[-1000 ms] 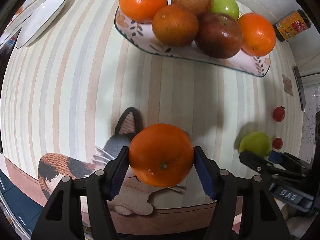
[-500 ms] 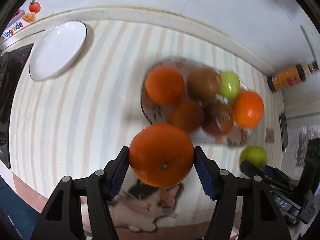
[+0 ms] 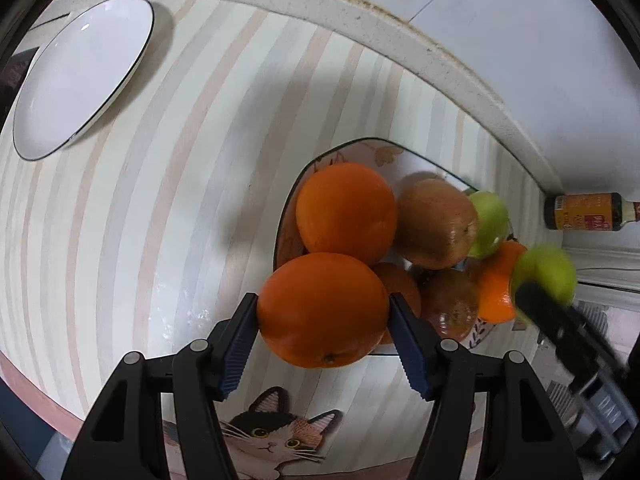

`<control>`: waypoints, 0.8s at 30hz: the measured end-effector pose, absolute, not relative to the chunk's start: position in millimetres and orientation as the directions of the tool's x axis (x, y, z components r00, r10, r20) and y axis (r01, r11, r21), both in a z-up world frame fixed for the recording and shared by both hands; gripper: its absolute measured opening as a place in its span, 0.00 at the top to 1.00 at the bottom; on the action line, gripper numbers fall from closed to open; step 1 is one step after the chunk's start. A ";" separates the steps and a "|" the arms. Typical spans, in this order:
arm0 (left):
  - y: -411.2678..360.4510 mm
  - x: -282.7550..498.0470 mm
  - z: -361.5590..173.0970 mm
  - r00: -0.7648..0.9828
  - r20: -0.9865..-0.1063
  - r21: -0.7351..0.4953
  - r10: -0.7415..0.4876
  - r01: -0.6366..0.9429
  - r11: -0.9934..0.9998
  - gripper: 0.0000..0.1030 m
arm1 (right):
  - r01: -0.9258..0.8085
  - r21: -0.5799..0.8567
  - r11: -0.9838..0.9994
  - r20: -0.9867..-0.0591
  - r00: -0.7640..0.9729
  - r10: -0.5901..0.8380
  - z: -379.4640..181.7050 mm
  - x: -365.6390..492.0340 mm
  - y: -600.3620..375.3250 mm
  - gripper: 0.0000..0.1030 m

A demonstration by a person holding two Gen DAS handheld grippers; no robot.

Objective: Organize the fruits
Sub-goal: 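Carry both fruits onto the platter and open both tools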

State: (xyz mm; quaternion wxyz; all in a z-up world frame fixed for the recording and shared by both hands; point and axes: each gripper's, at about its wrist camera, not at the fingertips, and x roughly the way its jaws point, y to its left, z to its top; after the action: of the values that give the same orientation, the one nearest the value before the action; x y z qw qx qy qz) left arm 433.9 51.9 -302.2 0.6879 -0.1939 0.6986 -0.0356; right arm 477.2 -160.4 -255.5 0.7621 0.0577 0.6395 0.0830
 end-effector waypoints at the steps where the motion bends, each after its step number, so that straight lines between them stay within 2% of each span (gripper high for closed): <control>1: 50.9 432.9 -303.8 0.020 -0.948 -0.314 -0.318 -0.225 0.922 0.39 | -0.062 0.183 0.981 -0.968 0.162 0.191 -258.4 480.6 -158.4 0.38; 5: 52.6 429.3 -307.7 0.014 -0.946 -0.318 -0.324 -0.245 0.916 0.39 | -0.102 0.107 0.989 -0.985 0.123 0.119 -278.9 498.4 -140.3 0.38; 12: 49.1 433.3 -307.9 -0.008 -0.949 -0.304 -0.314 -0.231 0.924 0.39 | -0.119 0.068 0.991 -0.993 0.088 0.079 -293.7 506.5 -136.4 0.37; 16: 47.1 437.2 -312.2 -0.025 -0.944 -0.313 -0.328 -0.237 0.920 0.38 | -0.119 0.065 0.991 -0.995 0.070 0.073 -296.4 511.0 -134.4 0.32; 17: 47.2 437.6 -312.9 -0.028 -0.942 -0.319 -0.335 -0.241 0.917 0.35 | -0.120 0.063 0.991 -0.995 0.070 0.072 -297.4 512.2 -133.2 0.30; 22: 44.7 438.2 -309.9 -0.028 -0.940 -0.325 -0.339 -0.224 0.919 0.29 | -0.120 0.047 0.992 -0.996 0.072 0.055 -297.6 514.9 -132.8 0.29; 24: 44.4 437.9 -308.0 -0.023 -0.938 -0.333 -0.347 -0.220 0.917 0.19 | -0.117 0.051 0.992 -0.996 0.072 0.060 -297.5 514.3 -133.8 0.28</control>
State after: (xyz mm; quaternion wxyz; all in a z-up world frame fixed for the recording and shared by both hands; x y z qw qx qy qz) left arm 437.9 44.4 -308.0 0.6700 -0.1985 0.7138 -0.0473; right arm 514.3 -133.8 -297.5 0.7317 -0.0211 0.6786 0.0603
